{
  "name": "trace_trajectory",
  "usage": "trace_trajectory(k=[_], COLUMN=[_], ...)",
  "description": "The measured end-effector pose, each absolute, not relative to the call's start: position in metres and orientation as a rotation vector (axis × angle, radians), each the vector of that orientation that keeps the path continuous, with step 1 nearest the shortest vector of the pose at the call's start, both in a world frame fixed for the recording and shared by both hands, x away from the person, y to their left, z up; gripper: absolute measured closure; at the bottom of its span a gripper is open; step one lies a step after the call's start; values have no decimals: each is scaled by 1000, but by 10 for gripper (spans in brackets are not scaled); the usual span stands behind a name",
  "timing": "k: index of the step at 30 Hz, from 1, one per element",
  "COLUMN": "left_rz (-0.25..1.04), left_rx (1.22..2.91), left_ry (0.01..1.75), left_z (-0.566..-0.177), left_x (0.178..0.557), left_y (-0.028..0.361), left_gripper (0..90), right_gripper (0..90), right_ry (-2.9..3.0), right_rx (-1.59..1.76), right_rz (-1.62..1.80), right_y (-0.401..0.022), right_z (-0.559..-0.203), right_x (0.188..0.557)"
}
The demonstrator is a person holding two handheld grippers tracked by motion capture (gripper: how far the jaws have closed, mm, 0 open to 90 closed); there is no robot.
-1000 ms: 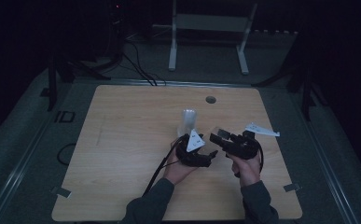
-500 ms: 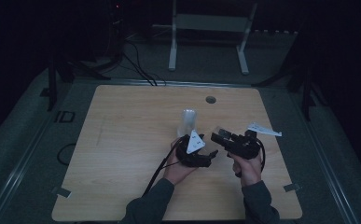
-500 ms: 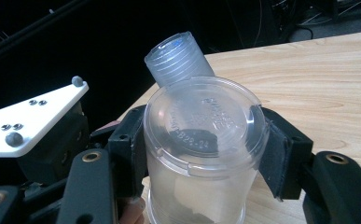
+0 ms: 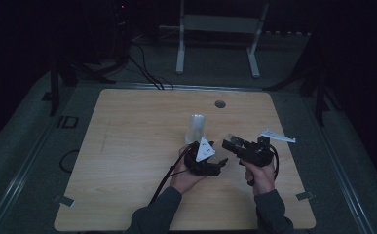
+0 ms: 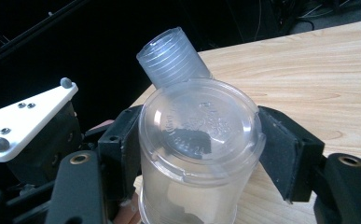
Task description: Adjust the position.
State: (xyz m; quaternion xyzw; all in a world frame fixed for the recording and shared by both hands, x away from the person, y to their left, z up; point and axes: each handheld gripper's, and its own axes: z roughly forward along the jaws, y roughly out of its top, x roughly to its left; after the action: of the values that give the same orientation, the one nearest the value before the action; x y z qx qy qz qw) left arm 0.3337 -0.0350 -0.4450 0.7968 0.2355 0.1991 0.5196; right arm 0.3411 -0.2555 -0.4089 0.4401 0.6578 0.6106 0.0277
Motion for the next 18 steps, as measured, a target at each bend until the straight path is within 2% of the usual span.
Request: trace_trajectory(k=[18], left_rz=[462], left_rx=[1947], left_ry=[552], left_z=[-441], left_x=[336], left_y=[-29], left_gripper=[259], right_gripper=[283], right_ry=[2101], right_rx=[1315], right_rz=[1821], right_y=[-261], right_z=[-409], right_x=[335])
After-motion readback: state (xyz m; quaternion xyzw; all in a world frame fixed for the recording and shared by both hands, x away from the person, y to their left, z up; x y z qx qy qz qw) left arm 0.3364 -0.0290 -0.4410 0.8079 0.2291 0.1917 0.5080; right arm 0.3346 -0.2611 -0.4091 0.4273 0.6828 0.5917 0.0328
